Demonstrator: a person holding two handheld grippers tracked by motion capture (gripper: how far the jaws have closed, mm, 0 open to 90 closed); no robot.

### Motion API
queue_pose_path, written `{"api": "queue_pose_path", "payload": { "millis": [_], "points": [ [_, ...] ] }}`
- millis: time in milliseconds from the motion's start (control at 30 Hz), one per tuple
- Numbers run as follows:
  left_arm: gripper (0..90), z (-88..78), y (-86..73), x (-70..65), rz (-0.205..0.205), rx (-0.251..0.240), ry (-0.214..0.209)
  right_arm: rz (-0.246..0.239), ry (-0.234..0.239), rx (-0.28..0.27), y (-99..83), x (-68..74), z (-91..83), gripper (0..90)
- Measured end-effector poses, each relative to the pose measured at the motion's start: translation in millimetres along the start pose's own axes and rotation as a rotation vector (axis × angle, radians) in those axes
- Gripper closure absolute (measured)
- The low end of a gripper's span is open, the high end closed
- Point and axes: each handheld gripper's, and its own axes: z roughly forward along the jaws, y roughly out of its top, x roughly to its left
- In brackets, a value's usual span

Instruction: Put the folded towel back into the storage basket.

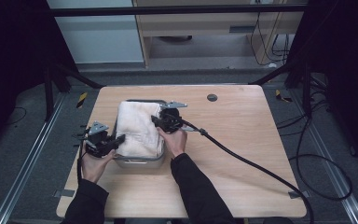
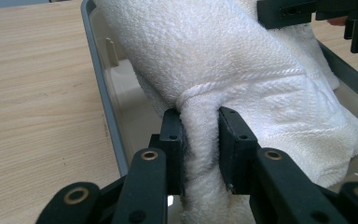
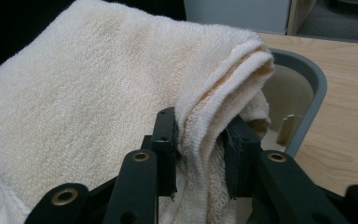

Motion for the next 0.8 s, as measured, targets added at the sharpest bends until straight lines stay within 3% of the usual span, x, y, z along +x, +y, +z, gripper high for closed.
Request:
{"api": "queue_pose_path", "payload": {
  "millis": [300, 433, 600, 800],
  "points": [
    [71.1, 8.9, -1.0, -1.9, 0.009, 0.033, 0.036, -0.03, -0.03, 0.016, -5.1, 1.1, 3.0, 68.6],
    [66.4, 9.6, -1.6, -2.1, 0.005, 0.045, 0.052, -0.042, -0.036, 0.026, -6.5, 1.1, 3.4, 66.0],
    [55.9, 2.3, -2.7, -1.0, 0.012, 0.009, 0.069, -0.064, -0.03, 0.037, -7.4, 0.8, 1.8, 60.6],
    [53.8, -12.8, -0.6, -1.9, 0.003, -0.051, 0.063, -0.105, -0.035, 0.003, -2.9, -1.8, -8.0, 50.8]
  ]
}}
